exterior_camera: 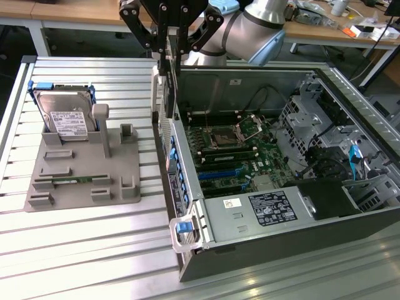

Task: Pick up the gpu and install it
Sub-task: 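Pick up the gpu and move the gpu toward the slot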

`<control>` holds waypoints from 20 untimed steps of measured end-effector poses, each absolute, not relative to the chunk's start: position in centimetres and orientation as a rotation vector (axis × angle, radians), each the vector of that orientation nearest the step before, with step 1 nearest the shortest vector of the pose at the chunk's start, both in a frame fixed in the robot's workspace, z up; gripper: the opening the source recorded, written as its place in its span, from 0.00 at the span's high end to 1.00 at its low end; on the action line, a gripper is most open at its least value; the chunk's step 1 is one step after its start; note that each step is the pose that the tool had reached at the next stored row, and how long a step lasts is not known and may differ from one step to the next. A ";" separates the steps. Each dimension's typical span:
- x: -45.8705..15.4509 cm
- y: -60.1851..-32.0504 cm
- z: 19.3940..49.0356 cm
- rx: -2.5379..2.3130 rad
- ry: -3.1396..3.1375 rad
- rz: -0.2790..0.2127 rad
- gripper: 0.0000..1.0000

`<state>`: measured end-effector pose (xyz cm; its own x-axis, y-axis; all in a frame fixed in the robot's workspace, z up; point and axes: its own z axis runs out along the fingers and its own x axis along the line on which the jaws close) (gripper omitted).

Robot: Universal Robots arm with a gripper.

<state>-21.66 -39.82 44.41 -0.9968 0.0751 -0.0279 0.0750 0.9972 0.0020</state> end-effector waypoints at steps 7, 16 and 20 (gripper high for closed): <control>-21.2 -39.8 44.4 0.117 3.111 0.002 0.74; -20.6 -39.8 44.4 0.117 3.111 0.001 0.74; -20.3 -39.8 44.4 0.117 3.111 0.001 0.74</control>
<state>-20.26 -39.82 44.41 -0.9968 0.0751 -0.0279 0.0751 0.9972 0.0019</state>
